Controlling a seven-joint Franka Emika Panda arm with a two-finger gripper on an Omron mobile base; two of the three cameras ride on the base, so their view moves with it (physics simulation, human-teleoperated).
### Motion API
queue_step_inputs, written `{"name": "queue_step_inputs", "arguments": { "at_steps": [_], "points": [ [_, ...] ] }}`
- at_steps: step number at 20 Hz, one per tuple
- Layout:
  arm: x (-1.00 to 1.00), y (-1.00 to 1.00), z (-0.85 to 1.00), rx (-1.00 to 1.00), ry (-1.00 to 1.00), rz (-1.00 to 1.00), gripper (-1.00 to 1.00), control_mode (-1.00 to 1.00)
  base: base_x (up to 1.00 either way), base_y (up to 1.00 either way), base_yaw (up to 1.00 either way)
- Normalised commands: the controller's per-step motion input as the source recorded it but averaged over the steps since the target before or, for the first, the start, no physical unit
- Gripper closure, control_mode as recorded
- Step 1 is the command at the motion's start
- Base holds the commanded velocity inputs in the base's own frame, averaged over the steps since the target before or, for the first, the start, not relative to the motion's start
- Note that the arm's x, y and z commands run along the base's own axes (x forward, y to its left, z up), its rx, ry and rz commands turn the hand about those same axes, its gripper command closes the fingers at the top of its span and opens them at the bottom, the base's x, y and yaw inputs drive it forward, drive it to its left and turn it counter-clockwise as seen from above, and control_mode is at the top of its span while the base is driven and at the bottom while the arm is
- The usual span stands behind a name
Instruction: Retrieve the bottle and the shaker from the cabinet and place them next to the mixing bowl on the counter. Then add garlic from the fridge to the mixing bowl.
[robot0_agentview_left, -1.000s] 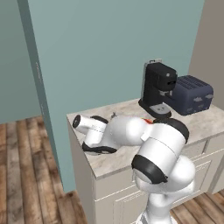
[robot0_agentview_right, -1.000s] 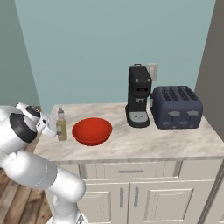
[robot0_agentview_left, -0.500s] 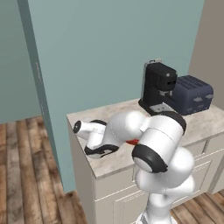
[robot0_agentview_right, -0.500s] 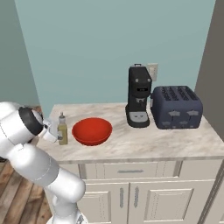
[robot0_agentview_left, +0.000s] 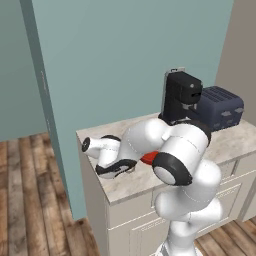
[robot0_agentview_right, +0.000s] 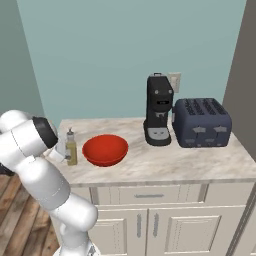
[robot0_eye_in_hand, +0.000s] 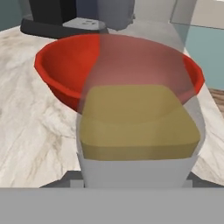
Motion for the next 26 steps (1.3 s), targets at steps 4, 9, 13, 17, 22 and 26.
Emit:
{"name": "queue_step_inputs", "arguments": {
  "at_steps": [4, 9, 13, 17, 22, 26],
  "points": [
    [0.0, 0.0, 0.0, 0.0, 0.0, 0.0, 1.0, -1.0, 0.0, 0.0, 0.0],
    [0.0, 0.0, 0.0, 0.0, 0.0, 0.0, -1.0, -1.0, 0.0, 0.0, 0.0],
    [0.0, 0.0, 0.0, 0.0, 0.0, 0.0, -1.0, -1.0, 0.0, 0.0, 0.0],
    [0.0, 0.0, 0.0, 0.0, 0.0, 0.0, -1.0, -1.0, 0.0, 0.0, 0.0],
    [0.0, 0.0, 0.0, 0.0, -0.02, 0.0, -1.0, -1.0, 0.0, 0.0, 0.0],
    [-0.06, 0.0, 0.0, 0.0, -0.04, 0.0, -1.0, -1.0, 0.0, 0.0, 0.0]
  ]
}}
